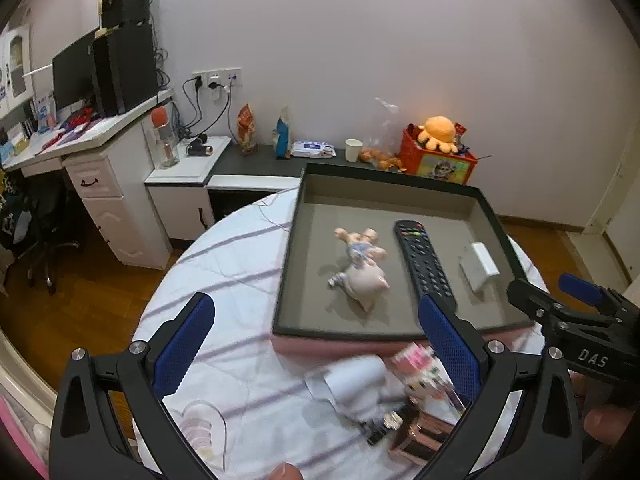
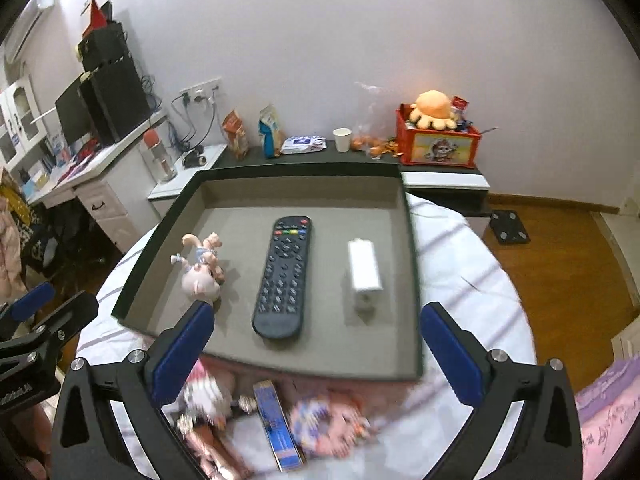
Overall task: Organize rigid objects
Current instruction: 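Withdraw the open right gripper from the box, then reach the left gripper to the copper cup and close on it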
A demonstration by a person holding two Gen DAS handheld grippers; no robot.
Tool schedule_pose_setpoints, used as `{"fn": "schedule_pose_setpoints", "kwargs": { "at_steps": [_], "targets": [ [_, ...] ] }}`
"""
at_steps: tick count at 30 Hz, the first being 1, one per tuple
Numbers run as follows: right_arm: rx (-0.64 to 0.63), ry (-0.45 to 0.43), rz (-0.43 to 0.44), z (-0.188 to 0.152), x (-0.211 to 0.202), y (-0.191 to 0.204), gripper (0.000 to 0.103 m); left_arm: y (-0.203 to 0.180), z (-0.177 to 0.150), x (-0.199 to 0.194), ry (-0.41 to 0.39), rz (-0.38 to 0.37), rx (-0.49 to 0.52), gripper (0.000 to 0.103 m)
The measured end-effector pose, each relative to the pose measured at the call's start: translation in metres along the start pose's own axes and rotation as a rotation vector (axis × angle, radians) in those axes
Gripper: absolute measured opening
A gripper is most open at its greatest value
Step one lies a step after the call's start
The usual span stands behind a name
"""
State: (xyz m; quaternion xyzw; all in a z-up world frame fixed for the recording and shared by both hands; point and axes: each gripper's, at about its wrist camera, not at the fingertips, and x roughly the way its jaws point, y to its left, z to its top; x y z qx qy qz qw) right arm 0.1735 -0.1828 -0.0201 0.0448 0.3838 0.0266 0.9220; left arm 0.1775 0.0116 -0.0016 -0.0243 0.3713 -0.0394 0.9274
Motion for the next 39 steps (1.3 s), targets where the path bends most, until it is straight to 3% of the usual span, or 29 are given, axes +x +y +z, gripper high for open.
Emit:
{"fn": "schedule_pose_setpoints", "kwargs": {
  "at_steps": [11, 20, 29, 39],
  "targets": [
    [0.071, -0.008, -0.030, -0.055, -0.057, -0.029, 0.103, -0.026, -0.039, -0.032, 0.023, -0.026, 0.051, 0.103],
    [0.109, 0.044, -0.024, -0.099, -0.065, -0.036, 0.103, -0.027, -0.079, -0.045, 0.080, -0.026, 0.046, 0.103],
    [0.090, 0.018, -0.015, -0.103, -0.079, -0.030, 0.103, -0.038, -0.098, -0.053, 0.101, -0.051, 0.074, 0.103],
    [0.104, 0.029, -0.031, -0.105, -0.077, -0.038, 0.103, -0.055, -0.111, -0.019, 0.168, -0.076, 0.083, 0.103]
  ]
}}
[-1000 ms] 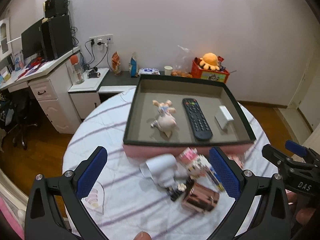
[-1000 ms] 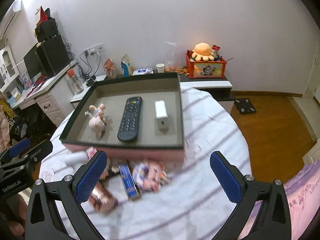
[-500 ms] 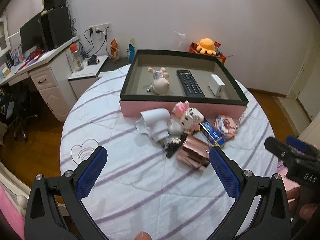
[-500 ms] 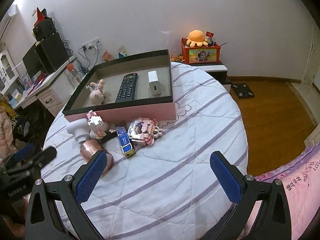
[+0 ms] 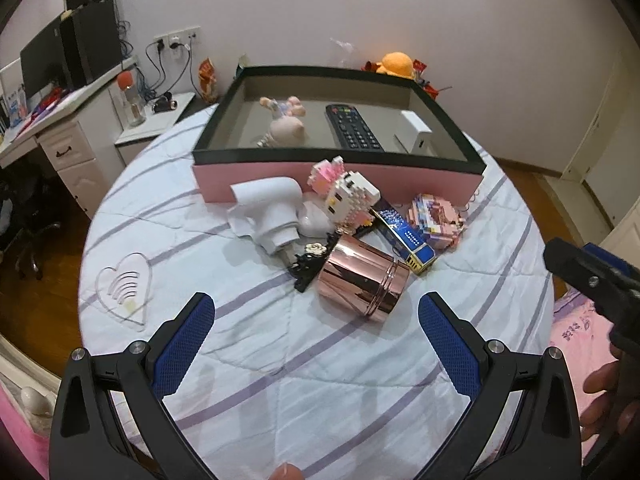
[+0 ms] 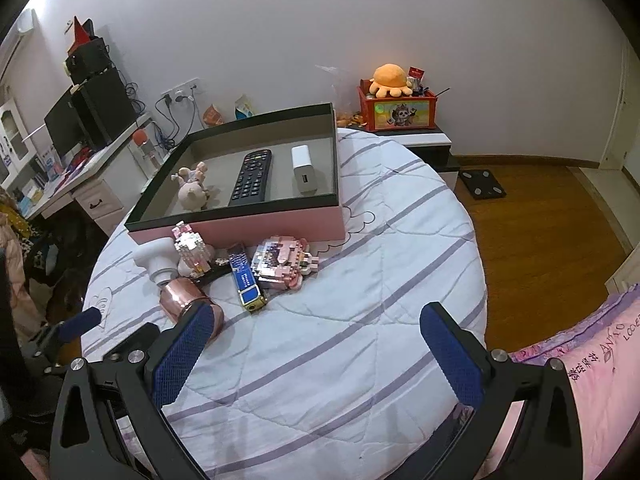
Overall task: Organize rigid objects
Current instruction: 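Reach the left gripper to the copper cup and close on it, then lift the copper cup with the left gripper and carry it over the box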
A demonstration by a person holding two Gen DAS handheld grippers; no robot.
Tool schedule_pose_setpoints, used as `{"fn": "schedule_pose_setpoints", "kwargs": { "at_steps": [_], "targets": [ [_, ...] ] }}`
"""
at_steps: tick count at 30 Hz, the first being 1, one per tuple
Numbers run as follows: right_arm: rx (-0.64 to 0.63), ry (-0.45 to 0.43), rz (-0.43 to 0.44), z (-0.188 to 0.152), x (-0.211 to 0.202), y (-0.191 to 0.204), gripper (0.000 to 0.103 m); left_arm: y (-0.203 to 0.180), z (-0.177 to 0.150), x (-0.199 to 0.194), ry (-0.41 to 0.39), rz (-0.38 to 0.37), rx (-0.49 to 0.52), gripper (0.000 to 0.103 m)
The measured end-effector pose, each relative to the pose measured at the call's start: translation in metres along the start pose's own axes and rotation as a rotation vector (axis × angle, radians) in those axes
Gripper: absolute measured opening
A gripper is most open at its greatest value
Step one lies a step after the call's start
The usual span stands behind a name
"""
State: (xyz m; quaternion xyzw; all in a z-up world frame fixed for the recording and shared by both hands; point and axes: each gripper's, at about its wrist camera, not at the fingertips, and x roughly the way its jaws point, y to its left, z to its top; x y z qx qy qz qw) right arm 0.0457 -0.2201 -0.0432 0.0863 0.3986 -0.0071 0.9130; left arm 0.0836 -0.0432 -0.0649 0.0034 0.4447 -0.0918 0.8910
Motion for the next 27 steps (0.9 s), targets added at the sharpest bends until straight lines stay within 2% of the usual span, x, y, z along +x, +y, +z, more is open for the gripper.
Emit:
{"fn": "schedule_pose_setpoints", "kwargs": {
  "at_steps": [12, 15, 17, 18, 22, 27],
  "targets": [
    [0.021, 0.034, -0.018, 0.003, 0.020, -0.011, 0.103, -0.020, 0.008, 0.056, 0.063, -0.007, 0.096, 0.102],
    [0.025, 0.040, -0.028, 0.004, 0.022, -0.013, 0.103, -0.021, 0.009, 0.061, 0.060, -0.021, 0.105, 0.096],
    [0.030, 0.046, -0.034, 0.004, 0.025, -0.014, 0.103, -0.022, 0.010, 0.066, 0.071, -0.045, 0.108, 0.088],
    [0.031, 0.048, -0.035, 0.004, 0.025, -0.014, 0.103, -0.022, 0.010, 0.069, 0.079, -0.055, 0.106, 0.087],
    [0.026, 0.053, -0.038, 0.004, 0.027, -0.012, 0.103, -0.021, 0.009, 0.069, 0.068, -0.053, 0.107, 0.077],
    [0.020, 0.054, -0.039, 0.005, 0.027, -0.009, 0.103, -0.014, 0.008, 0.064, 0.071, -0.108, 0.079, 0.073]
  ]
}}
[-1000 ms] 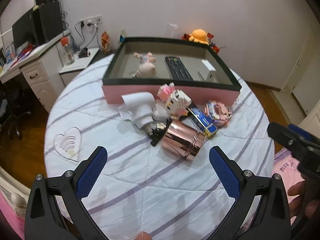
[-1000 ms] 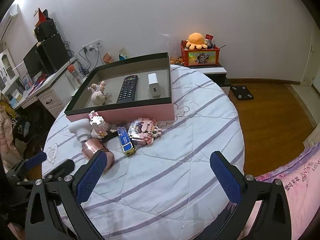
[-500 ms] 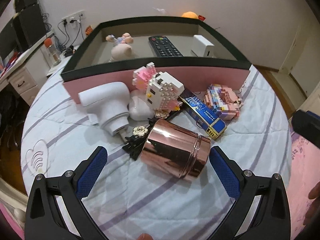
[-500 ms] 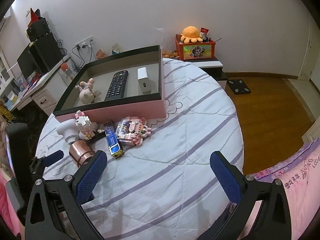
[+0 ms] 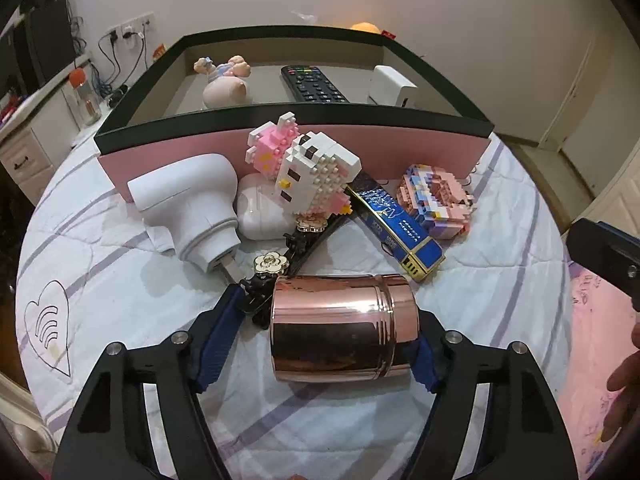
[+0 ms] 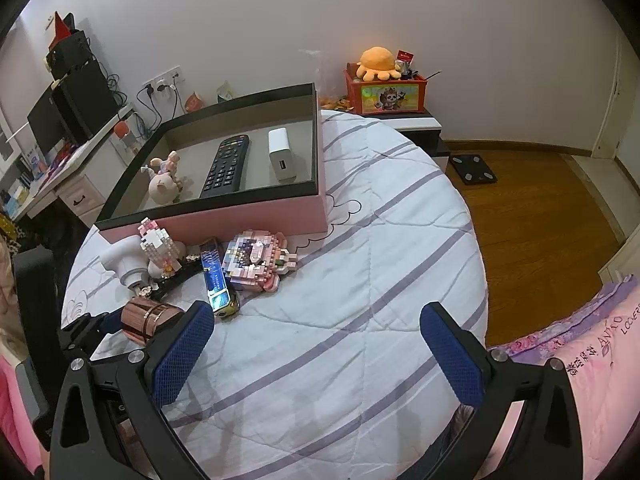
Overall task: Organize rigid objects
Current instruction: 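Lift the copper cup with the left gripper and carry it over the box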
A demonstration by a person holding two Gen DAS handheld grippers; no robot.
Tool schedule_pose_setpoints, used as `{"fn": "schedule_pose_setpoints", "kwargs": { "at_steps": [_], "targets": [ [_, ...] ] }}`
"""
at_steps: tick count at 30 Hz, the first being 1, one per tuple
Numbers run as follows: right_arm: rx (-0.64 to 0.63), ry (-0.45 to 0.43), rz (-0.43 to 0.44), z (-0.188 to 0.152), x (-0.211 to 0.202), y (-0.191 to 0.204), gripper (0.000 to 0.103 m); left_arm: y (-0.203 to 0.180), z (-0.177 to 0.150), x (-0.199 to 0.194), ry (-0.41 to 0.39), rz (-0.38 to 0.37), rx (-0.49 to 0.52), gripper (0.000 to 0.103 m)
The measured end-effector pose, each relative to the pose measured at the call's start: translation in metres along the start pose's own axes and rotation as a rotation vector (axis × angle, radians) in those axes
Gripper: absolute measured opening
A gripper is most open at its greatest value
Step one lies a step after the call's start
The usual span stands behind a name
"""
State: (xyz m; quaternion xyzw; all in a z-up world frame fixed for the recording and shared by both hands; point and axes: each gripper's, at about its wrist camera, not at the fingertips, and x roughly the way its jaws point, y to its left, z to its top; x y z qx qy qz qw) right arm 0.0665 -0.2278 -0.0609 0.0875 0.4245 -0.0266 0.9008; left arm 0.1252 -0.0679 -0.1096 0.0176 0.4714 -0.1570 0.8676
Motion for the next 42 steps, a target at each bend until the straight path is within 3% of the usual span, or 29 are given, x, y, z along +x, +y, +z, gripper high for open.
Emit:
{"fn": "schedule_pose_setpoints", "kwargs": {
  "at_steps": [15, 18, 19, 20, 25, 28, 34, 42],
  "targets": [
    [-0.013, -0.012, 0.009, -0.004, -0.009, 0.009, 0.103, 0.007, -0.011, -0.029, -0.020, -0.004, -0.038, 0.067],
    [-0.023, -0.012, 0.014, -0.005, -0.009, 0.011, 0.103, 0.005, -0.017, -0.026, -0.002, 0.016, -0.037, 0.078],
    [-0.024, -0.013, 0.015, -0.005, -0.009, 0.012, 0.103, 0.005, -0.019, -0.026, -0.001, 0.034, -0.038, 0.091],
    [-0.023, -0.013, 0.015, -0.006, -0.010, 0.011, 0.103, 0.006, -0.021, -0.026, -0.003, 0.042, -0.044, 0.097],
    [-0.012, -0.016, 0.007, -0.007, -0.012, 0.007, 0.103, 0.016, -0.027, -0.029, -0.007, 0.037, -0.077, 0.097],
    [-0.012, -0.014, 0.008, -0.007, -0.012, 0.007, 0.103, 0.015, -0.031, -0.029, 0.011, 0.020, -0.080, 0.092],
    [-0.020, -0.008, 0.011, -0.008, -0.010, 0.011, 0.103, 0.003, -0.035, -0.028, 0.029, -0.017, -0.071, 0.056],
    [-0.011, -0.011, 0.005, -0.009, -0.012, 0.007, 0.103, 0.008, -0.037, -0.034, 0.021, -0.031, -0.098, 0.056]
  ]
}}
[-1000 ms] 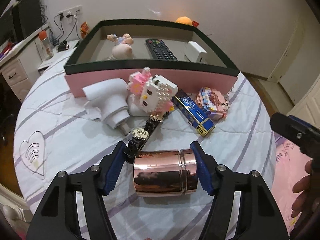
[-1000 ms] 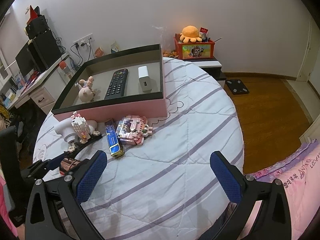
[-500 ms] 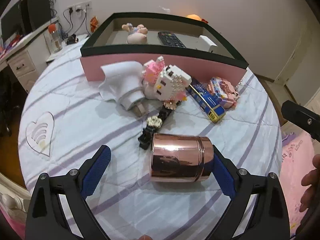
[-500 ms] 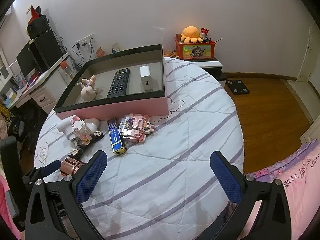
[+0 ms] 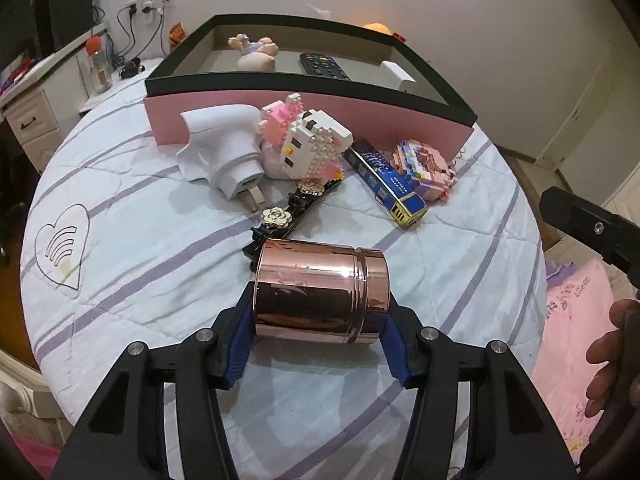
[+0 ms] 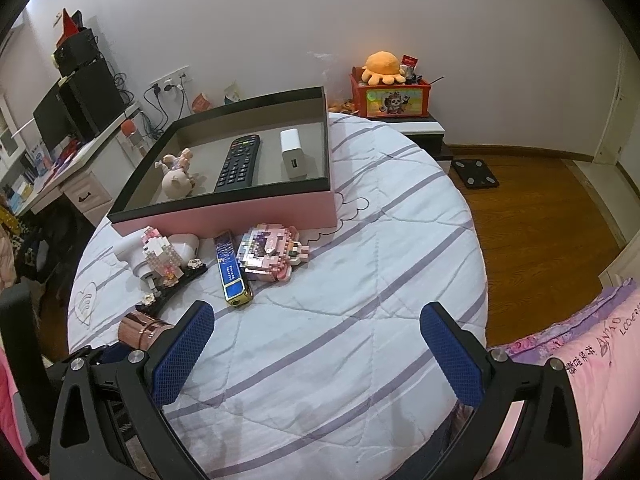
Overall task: Organize rigid objects
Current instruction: 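Lift the copper cup with the left gripper and carry it over the box, then lower the copper cup into the box and open the left gripper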
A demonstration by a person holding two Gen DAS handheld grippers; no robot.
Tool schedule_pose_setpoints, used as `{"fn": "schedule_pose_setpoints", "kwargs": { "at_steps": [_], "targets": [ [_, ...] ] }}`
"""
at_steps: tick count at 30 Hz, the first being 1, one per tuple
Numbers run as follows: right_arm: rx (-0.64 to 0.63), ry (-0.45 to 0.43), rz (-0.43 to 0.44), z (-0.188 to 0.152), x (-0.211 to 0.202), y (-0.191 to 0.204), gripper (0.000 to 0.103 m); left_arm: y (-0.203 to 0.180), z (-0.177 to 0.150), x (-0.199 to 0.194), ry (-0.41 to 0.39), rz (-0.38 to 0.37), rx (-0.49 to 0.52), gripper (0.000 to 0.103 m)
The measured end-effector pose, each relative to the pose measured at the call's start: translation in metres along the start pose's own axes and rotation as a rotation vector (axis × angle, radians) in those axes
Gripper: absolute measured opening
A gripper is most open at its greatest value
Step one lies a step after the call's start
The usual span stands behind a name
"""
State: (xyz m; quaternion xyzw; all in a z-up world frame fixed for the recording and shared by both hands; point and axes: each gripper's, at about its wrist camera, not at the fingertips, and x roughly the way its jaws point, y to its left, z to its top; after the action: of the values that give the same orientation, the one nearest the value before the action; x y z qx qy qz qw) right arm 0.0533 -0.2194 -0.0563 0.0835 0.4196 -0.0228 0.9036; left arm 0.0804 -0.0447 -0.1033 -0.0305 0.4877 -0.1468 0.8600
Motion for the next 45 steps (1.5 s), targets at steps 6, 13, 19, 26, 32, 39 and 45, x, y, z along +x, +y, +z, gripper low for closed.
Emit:
{"fn": "schedule_pose_setpoints", "kwargs": {
  "at_steps": [6, 13, 19, 26, 32, 39, 45],
  "targets": [
    [0.004, -0.001, 0.003, 0.000, 0.000, -0.002, 0.103, 0.003, 0.001, -0.016, -0.019, -0.008, -0.001, 0.056],
    [-0.001, 0.003, 0.011, 0.001, 0.003, 0.000, 0.103, 0.006, 0.018, -0.030, -0.061, -0.008, -0.009, 0.056],
    [-0.018, -0.006, 0.016, 0.016, 0.008, 0.008, 0.103, 0.010, 0.053, -0.032, -0.104, 0.013, -0.003, 0.056],
    [-0.054, -0.037, 0.030, 0.058, 0.023, 0.023, 0.103, 0.027, 0.109, -0.026, -0.156, 0.042, -0.008, 0.056],
    [-0.072, -0.075, 0.042, 0.098, 0.038, 0.034, 0.103, 0.050, 0.158, -0.002, -0.170, 0.085, -0.013, 0.056],
    [-0.078, -0.056, 0.044, 0.118, 0.067, 0.041, 0.103, 0.065, 0.179, 0.045, -0.110, 0.105, -0.007, 0.056],
    [-0.077, -0.027, 0.040, 0.120, 0.082, 0.042, 0.103, 0.066, 0.183, 0.060, -0.092, 0.115, -0.007, 0.058]
  ]
}}
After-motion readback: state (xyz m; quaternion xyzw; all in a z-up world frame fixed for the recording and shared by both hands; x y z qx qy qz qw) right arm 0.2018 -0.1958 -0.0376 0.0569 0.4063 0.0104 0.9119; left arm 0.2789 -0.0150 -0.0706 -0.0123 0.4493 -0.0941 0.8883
